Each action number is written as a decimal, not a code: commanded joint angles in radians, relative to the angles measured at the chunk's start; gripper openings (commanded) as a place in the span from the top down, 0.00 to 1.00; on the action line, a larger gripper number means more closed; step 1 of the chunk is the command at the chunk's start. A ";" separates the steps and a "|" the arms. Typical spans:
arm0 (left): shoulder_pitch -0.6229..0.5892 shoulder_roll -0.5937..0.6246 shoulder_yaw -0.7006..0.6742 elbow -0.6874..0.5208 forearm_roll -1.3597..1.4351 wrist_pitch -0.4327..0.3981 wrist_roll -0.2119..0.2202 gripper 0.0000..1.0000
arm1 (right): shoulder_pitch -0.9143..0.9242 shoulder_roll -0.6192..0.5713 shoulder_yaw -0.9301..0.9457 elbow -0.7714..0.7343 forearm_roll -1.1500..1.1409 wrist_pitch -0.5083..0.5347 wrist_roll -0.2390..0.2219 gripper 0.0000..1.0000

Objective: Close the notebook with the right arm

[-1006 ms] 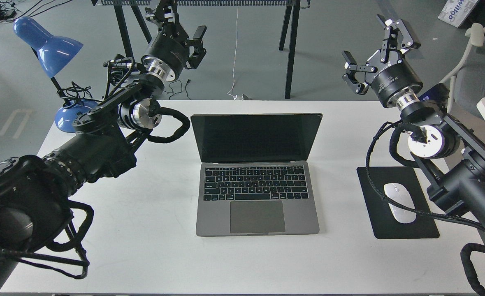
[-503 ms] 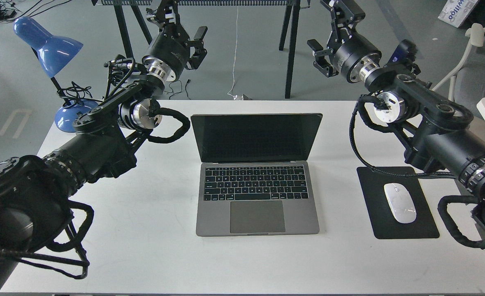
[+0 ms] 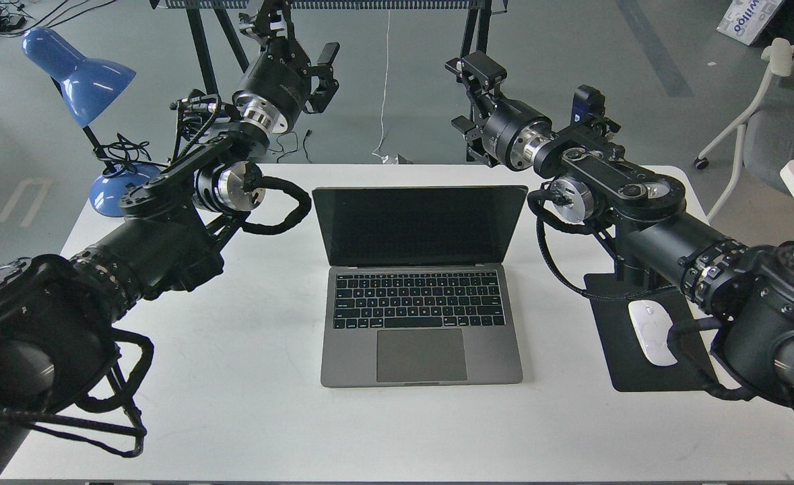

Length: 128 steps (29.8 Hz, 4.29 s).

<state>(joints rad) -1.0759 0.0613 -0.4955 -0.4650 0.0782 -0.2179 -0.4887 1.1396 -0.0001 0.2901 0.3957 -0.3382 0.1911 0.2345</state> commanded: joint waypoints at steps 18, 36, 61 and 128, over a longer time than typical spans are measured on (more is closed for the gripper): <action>0.001 0.002 -0.003 0.000 0.000 0.000 0.000 0.00 | -0.035 -0.029 -0.112 0.178 0.002 0.021 -0.003 0.00; 0.001 0.002 -0.003 0.000 0.000 0.000 0.000 0.00 | -0.130 -0.184 -0.275 0.468 0.002 0.027 -0.007 0.00; 0.001 0.002 -0.002 0.000 0.000 0.000 0.000 0.00 | -0.264 -0.190 -0.399 0.459 -0.015 0.011 -0.011 0.00; 0.001 0.002 -0.002 0.000 0.000 -0.001 0.000 0.00 | -0.460 -0.340 0.715 0.545 0.183 0.119 0.003 0.00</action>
<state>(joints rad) -1.0753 0.0629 -0.4970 -0.4648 0.0782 -0.2181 -0.4887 0.6560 -0.3600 1.0092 0.9745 -0.1545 0.2901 0.2369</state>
